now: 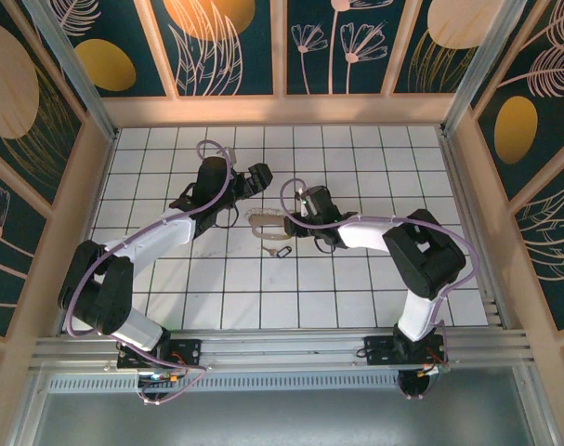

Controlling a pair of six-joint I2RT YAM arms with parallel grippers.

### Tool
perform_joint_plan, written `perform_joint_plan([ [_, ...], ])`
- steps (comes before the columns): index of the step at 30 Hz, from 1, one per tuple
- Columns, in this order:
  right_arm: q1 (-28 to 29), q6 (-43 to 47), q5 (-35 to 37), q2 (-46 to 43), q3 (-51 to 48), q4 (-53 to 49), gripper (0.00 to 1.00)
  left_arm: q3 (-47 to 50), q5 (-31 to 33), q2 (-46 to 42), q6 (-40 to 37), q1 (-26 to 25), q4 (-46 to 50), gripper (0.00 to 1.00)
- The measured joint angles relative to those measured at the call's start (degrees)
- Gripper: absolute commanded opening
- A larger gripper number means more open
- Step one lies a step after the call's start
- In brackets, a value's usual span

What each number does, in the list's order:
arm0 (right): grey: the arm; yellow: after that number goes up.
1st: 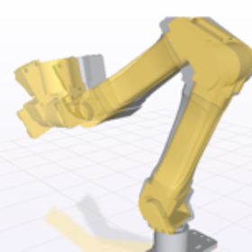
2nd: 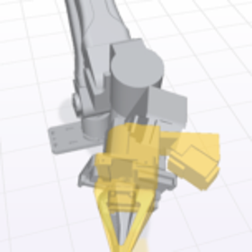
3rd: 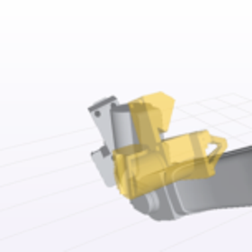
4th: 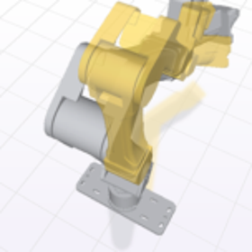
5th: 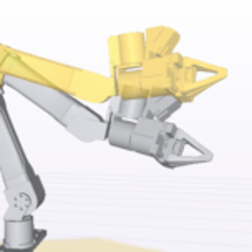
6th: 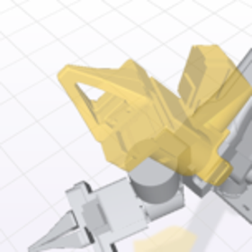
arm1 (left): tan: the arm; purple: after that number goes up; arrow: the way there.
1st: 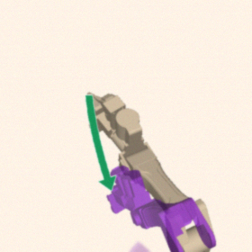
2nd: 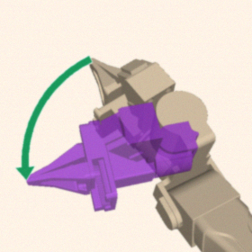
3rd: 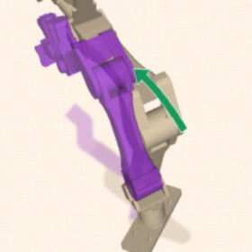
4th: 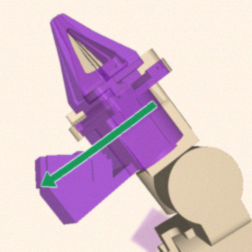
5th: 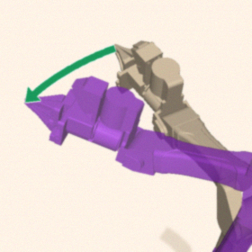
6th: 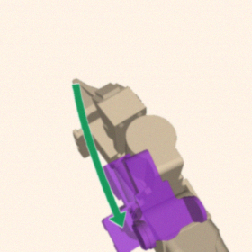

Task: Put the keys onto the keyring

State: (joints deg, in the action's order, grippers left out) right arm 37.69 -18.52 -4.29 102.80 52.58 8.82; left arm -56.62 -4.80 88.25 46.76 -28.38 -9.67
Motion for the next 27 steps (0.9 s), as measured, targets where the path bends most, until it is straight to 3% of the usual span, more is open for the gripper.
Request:
perform_joint_plan([
  [22, 4.70, 4.79, 13.81, 3.87, 3.41, -4.44, 0.37, 0.02, 0.39, -0.83, 0.02, 0.00, -0.04, 0.99],
  [27, 4.96, 5.16, 16.24, 4.52, 4.07, -4.94, 0.31, 0.07, 0.39, -0.83, 0.22, 0.00, -0.22, 0.99],
])
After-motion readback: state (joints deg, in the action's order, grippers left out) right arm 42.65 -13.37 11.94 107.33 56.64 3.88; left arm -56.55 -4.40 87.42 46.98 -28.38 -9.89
